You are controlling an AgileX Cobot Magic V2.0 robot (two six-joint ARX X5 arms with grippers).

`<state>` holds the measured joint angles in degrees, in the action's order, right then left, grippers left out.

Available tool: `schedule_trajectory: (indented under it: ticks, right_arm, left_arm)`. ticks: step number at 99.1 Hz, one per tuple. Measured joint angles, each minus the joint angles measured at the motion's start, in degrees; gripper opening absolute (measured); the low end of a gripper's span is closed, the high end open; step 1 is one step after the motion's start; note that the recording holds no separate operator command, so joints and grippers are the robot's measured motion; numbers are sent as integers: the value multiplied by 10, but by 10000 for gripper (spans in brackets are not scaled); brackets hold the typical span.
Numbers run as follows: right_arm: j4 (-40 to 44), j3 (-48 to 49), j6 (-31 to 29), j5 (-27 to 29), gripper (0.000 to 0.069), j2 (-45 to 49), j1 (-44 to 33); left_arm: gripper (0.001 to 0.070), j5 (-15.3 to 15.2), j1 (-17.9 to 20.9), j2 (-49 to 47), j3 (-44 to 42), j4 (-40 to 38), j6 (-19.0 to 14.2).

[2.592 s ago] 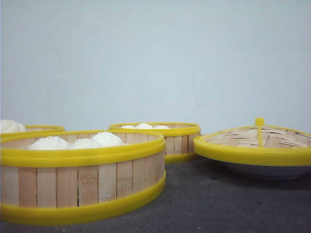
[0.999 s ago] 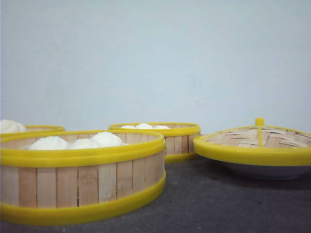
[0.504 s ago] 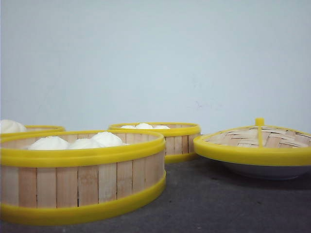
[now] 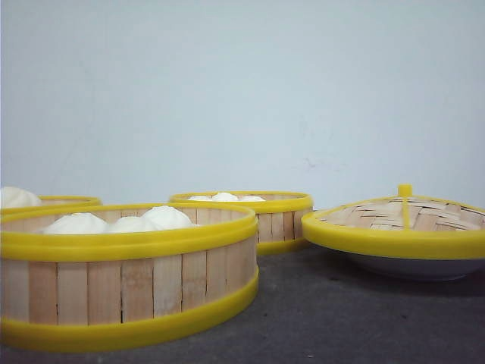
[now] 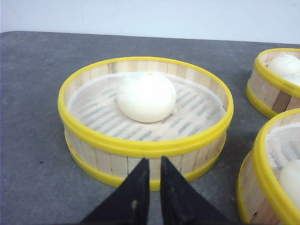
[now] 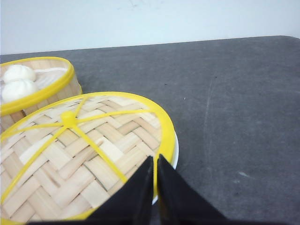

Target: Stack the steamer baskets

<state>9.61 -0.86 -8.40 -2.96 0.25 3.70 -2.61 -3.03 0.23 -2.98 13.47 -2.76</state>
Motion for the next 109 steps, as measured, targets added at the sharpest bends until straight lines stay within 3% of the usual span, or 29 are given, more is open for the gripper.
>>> schedule_trajectory:
  ticks: [20,57,84,93,109]
  right_arm:
    - [2,0,16,26,8,0,0]
    - [2,0,20,25,8,0,0]
    - [-11,-26,-58,-52,8,1,0]
    - [0,-81,-90,-63,8,12,1]
    - [49,-211,-103,-64,8,78,0]
  left_arm:
    - [14,0,0,0,0,0,0]
    - [14,1,0,0,0,0,-1]
    - [14,30,0,1,-13,-12,-87]
    - [14,40,0,11,-65,-3,-120]
    - [14,41,0,66,-189,38,-132]
